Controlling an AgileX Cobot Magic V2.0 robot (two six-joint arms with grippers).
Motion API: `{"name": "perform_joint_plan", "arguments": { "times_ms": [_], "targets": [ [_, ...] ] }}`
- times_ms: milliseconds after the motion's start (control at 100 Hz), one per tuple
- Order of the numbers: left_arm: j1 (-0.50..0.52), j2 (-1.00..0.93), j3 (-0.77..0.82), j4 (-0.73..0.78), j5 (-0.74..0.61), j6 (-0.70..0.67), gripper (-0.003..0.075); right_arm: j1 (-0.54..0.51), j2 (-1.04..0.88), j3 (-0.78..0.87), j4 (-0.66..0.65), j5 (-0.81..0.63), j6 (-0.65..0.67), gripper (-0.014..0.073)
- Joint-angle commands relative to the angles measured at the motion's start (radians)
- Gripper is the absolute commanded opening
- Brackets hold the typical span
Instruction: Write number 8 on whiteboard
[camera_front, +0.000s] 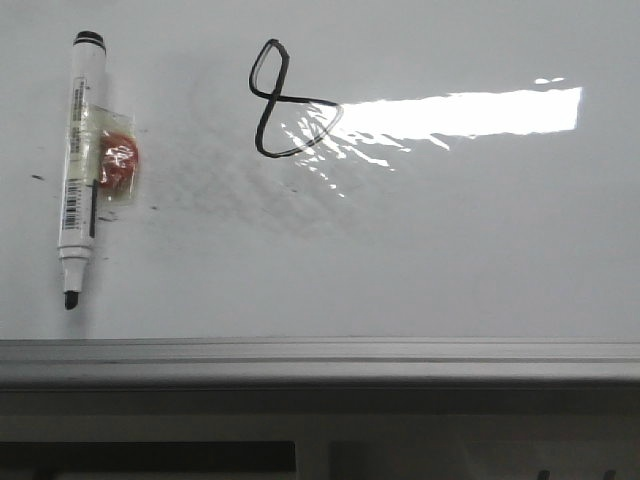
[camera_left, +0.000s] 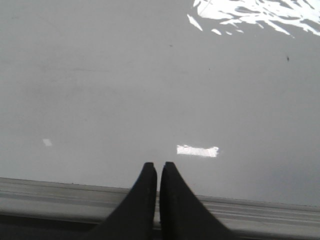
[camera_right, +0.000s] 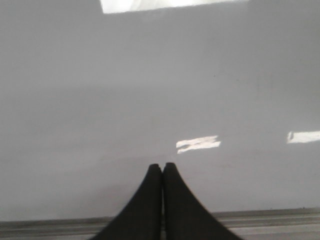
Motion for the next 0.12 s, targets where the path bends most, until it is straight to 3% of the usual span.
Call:
{"name": "perform_joint_plan", "arguments": {
  "times_ms": [0, 110],
  "targets": [
    [0.001, -0.027, 0.039, -0.012, -0.037, -0.008, -0.0020, -0.008, -0.021, 0.014, 0.000, -0.030, -0.012, -0.0063],
    [0.001, -0.027, 0.039, -0.012, -0.037, -0.008, -0.0020, -0.008, -0.021, 0.014, 0.000, -0.030, -0.012, -0.0063]
  ]
}}
